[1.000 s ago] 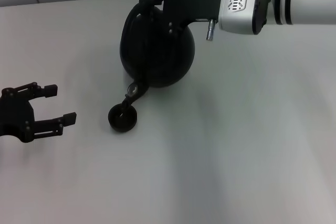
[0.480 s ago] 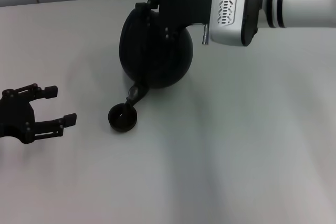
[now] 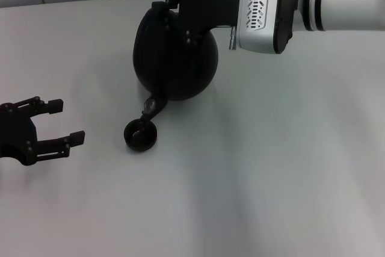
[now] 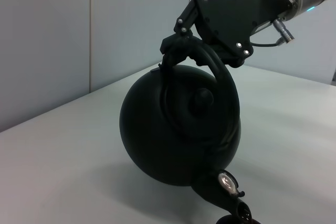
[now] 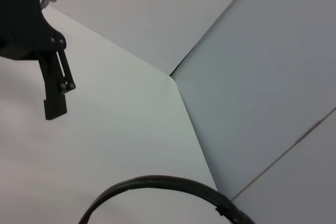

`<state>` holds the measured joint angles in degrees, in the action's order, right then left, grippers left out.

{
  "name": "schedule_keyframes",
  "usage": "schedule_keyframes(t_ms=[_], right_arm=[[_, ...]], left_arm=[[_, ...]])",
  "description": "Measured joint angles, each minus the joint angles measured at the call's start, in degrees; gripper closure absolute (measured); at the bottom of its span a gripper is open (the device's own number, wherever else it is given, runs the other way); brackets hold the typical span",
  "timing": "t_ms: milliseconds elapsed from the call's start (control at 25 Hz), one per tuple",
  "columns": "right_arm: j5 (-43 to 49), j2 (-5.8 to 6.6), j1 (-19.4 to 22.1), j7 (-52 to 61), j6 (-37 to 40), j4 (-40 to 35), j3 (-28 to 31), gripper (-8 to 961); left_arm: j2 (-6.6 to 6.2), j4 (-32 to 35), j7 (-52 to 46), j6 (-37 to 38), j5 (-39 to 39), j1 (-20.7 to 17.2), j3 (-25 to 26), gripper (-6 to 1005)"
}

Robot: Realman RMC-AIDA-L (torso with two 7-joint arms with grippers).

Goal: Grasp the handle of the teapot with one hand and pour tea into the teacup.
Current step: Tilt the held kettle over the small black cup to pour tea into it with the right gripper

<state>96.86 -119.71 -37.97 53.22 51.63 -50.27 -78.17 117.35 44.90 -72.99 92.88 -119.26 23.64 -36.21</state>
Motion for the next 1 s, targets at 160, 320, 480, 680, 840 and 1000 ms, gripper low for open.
schedule_keyframes(t_ms=[160, 320, 480, 680, 840, 1000], right_arm=[[-0.06, 0.0, 0.07, 0.34, -0.15, -0.01, -0.01, 864], [-0.13, 0.0, 0.09, 0.22, -0.21, -0.01, -0.01, 864], [-0.16, 0.0, 0.09, 0.13, -0.22, -0.06, 0.0, 864], [-0.19, 0.0, 0.07, 0.11, -1.32, -0.17, -1.63, 865], [-0.19, 0.0, 0.04, 0.09, -3.04, -0.48, -3.61, 865], [-0.2, 0.0, 0.04, 0.07, -3.12, -0.75, -3.72, 865]], left_arm=[[-0.02, 0.01, 0.03, -0.3, 0.0, 0.0, -0.06, 153], [-0.02, 0.02, 0.04, -0.65, 0.0, 0.0, -0.34, 153], [-0.05, 0.01, 0.04, -0.68, 0.0, 0.0, -0.35, 153], [-0.12, 0.0, 0.08, -0.7, 0.0, 0.0, -0.27, 153], [-0.12, -0.05, 0.13, -0.99, 0.0, 0.0, -0.36, 153], [-0.11, -0.08, 0.13, -1.12, 0.0, 0.0, -0.36, 153]])
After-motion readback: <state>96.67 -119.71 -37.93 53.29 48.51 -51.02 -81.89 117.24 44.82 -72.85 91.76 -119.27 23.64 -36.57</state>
